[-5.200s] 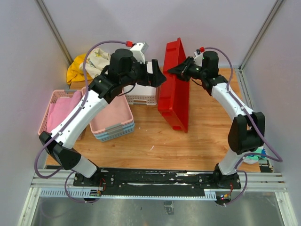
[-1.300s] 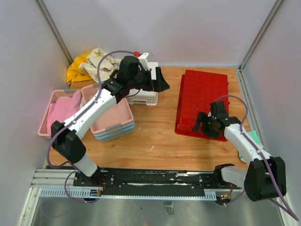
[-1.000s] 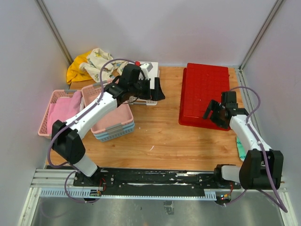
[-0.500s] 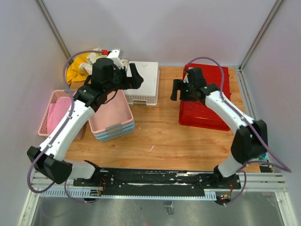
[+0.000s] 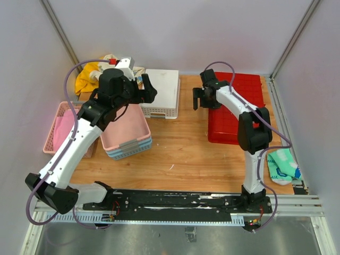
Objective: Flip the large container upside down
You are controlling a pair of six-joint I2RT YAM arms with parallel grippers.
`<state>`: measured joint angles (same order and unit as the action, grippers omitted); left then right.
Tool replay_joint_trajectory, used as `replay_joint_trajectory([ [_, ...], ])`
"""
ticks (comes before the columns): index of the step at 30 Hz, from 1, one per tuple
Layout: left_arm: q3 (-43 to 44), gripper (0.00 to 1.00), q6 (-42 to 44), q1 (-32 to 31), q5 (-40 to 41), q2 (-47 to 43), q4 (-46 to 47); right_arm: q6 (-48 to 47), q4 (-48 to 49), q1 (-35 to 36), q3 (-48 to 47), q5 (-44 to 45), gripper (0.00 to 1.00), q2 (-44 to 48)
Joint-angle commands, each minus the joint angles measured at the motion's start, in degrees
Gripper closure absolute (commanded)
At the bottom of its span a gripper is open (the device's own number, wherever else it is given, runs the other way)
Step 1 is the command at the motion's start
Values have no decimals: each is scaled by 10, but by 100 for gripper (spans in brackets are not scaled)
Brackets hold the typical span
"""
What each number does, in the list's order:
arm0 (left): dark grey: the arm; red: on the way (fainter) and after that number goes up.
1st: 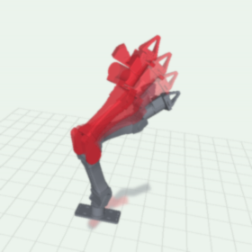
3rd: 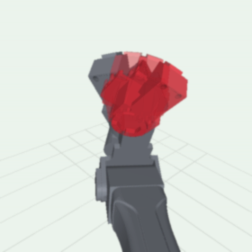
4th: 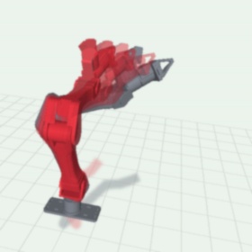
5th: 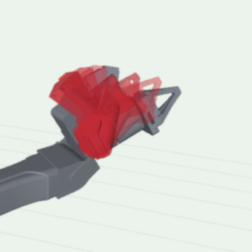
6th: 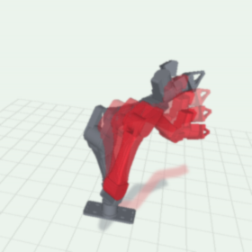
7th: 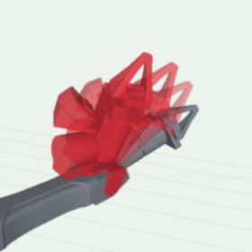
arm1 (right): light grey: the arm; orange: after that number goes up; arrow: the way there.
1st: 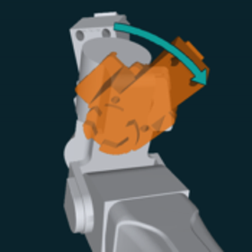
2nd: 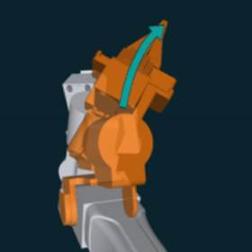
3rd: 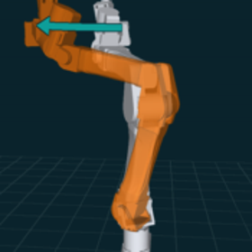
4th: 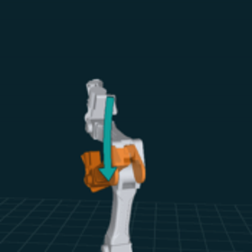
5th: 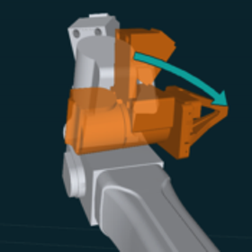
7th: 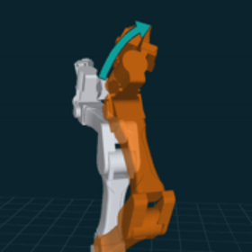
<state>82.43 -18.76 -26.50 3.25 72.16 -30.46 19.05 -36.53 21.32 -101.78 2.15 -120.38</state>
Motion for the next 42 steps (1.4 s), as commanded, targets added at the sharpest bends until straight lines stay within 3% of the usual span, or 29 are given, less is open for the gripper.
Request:
replay_joint_trajectory([
  [1, -6, 1, 8, 0, -1, -14, 4, -5, -5, -65, 43, 28, 14, 42],
  [9, -16, 1, -10, 0, -40, -7, 15, 0, -3, -115, 29, 50, 14, 26],
  [13, -19, 1, -14, 0, -59, -3, 17, 13, -23, -127, -6, 106, 14, 4],
  [21, -40, 1, -8, -1, -60, 37, 20, 24, -31, -145, -42, 46, 16, 2],
  [26, -6, 1, 1, -1, -14, 124, 18, 23, -21, -127, -20, -14, 13, 47],
  [33, 211, 1, -9, 8, 83, 340, -46, 27, 27, -75, 110, -73, 13, 190],
  [39, 439, 1, -18, 69, 43, 526, -102, 32, 40, -70, 277, -83, 13, 329],
  [42, 506, 1, -25, 102, 4, 586, -110, 27, 25, -70, 336, -70, 13, 397],
])
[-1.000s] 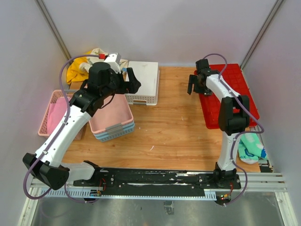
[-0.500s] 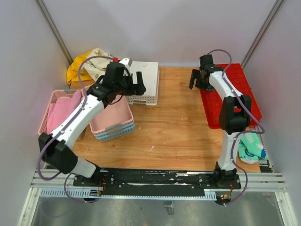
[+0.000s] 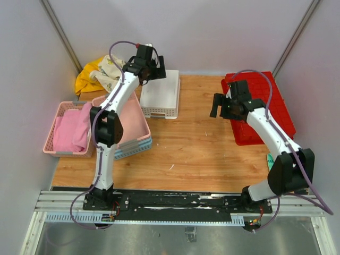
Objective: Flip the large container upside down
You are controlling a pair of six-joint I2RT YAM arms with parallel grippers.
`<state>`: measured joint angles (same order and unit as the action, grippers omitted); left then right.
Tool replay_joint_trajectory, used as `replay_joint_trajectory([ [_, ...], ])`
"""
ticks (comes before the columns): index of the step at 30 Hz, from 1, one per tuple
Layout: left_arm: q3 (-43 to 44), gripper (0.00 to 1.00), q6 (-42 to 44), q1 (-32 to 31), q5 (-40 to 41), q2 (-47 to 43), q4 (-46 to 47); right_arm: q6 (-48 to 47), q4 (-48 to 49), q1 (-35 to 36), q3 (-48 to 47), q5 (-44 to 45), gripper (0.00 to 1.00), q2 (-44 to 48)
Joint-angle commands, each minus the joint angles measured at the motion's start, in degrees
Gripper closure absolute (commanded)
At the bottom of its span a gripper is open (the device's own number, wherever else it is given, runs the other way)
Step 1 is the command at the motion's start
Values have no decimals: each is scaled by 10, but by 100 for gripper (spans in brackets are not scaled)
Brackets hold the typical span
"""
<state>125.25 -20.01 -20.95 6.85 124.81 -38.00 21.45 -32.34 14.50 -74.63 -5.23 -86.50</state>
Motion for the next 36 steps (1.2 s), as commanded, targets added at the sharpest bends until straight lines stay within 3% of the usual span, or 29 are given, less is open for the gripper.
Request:
replay_joint_trajectory([
  [1, 87, 1, -13, 55, -42, 73, -34, 1, -26, -1, 77, 9, 13, 79],
  [8, 99, 1, 21, 80, -121, 130, -22, 5, -72, -2, 139, 21, 13, 190],
  [17, 97, 1, 33, 52, -231, 144, -12, 14, -86, -2, 145, 59, 13, 233],
  [21, 59, 1, 9, 5, -263, 133, 61, 32, -84, -2, 153, 73, 14, 234],
  [29, 61, 1, -63, -66, -291, 169, 143, 54, -89, -3, 176, 62, 15, 242],
  [36, 77, 1, -123, -81, -323, 194, 224, 42, -103, -2, 159, 68, 15, 233],
])
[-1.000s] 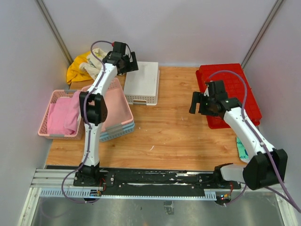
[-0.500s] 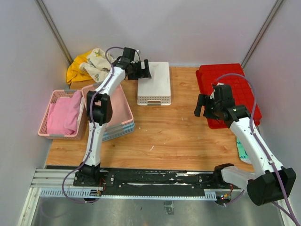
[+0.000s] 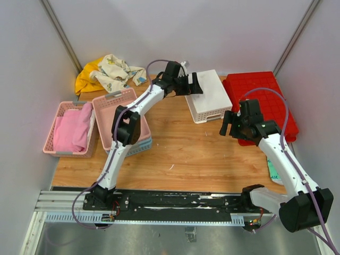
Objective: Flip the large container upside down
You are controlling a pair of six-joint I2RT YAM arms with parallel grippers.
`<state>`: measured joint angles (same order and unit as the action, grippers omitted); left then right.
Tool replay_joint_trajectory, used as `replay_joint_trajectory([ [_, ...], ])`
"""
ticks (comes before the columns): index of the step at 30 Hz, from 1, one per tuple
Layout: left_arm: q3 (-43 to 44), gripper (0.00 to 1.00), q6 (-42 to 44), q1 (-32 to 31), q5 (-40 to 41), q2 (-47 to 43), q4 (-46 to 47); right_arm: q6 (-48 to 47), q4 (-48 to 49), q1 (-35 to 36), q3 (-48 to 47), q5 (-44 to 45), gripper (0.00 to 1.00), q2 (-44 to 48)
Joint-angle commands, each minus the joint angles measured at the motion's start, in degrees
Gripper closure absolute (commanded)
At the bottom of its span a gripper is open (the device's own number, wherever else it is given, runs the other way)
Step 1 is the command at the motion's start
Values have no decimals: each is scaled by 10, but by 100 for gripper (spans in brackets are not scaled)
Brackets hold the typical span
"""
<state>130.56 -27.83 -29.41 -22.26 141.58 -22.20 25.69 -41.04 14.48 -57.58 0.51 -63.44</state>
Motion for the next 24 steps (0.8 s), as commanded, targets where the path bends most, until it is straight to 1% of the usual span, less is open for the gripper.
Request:
replay_joint_trajectory([
  [1, 39, 1, -53, 4, -33, 34, 67, 1, -15, -1, -12, 10, 15, 2],
  [4, 60, 1, -61, 5, -22, 36, 70, 5, -13, -2, -9, 3, 15, 1],
  [7, 62, 1, -45, 5, -5, 20, 62, 8, -13, -2, -6, -1, 15, 1],
  [9, 60, 1, -16, 4, 29, -5, 22, 8, -13, -1, -6, -1, 15, 5],
  [12, 29, 1, 38, 5, 96, -83, -35, 8, -2, -1, -1, 1, 15, 18],
  [15, -68, 1, 73, 5, 163, -216, -58, 7, 26, -2, 10, -4, 15, 29],
  [18, -158, 1, 91, 5, 243, -319, -95, 9, 53, -2, 13, -14, 14, 29],
  [22, -275, 1, 79, 5, 353, -425, -144, 16, 81, 0, 17, -25, 14, 25],
  [24, -358, 1, 60, 5, 401, -475, -151, 17, 103, 1, 23, -30, 14, 25],
])
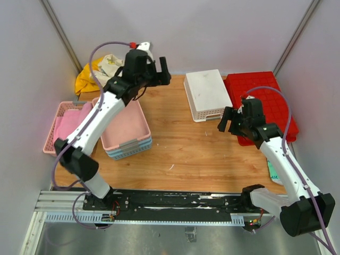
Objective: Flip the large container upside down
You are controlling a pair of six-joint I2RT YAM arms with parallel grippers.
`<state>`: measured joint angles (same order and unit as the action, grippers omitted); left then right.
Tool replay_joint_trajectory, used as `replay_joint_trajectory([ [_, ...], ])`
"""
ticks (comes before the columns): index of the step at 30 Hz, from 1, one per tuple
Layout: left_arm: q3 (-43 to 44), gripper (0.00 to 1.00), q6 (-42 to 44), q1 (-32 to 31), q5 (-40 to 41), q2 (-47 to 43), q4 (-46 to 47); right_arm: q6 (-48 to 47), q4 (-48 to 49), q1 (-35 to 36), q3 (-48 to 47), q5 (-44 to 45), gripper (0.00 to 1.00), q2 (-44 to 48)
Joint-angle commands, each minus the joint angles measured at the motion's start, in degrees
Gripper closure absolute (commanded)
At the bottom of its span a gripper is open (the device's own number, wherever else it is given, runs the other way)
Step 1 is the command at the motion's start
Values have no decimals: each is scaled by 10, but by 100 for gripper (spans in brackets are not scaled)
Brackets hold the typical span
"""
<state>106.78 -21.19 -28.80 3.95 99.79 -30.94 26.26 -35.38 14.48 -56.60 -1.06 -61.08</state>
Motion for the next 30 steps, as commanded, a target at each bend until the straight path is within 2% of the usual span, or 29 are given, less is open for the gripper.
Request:
replay_joint_trajectory([
  [1, -154, 1, -21, -1, 168, -79, -65, 10, 53, 1, 15, -17, 14, -1],
  [5, -257, 5, -80, -1, 258, -135, -69, 9, 59, 2, 7, -28, 14, -23],
  [12, -325, 25, -120, -1, 211, -132, -32, 6, 59, 3, 1, -41, 15, -40],
  [16, -328, 42, -125, -1, 191, -117, -22, 4, 58, 3, 5, -39, 15, -36],
  [22, -325, 79, -118, -1, 188, -139, -27, 1, 51, 3, 7, -38, 16, -37],
  [25, -310, 93, -112, -1, 189, -156, -50, 3, 51, 3, 6, -42, 16, -41],
  [27, -293, 99, -106, -1, 188, -171, -71, 4, 52, 3, 5, -45, 16, -44],
  [30, -260, 100, -95, -1, 188, -195, -101, 7, 56, 3, 7, -48, 16, -45],
])
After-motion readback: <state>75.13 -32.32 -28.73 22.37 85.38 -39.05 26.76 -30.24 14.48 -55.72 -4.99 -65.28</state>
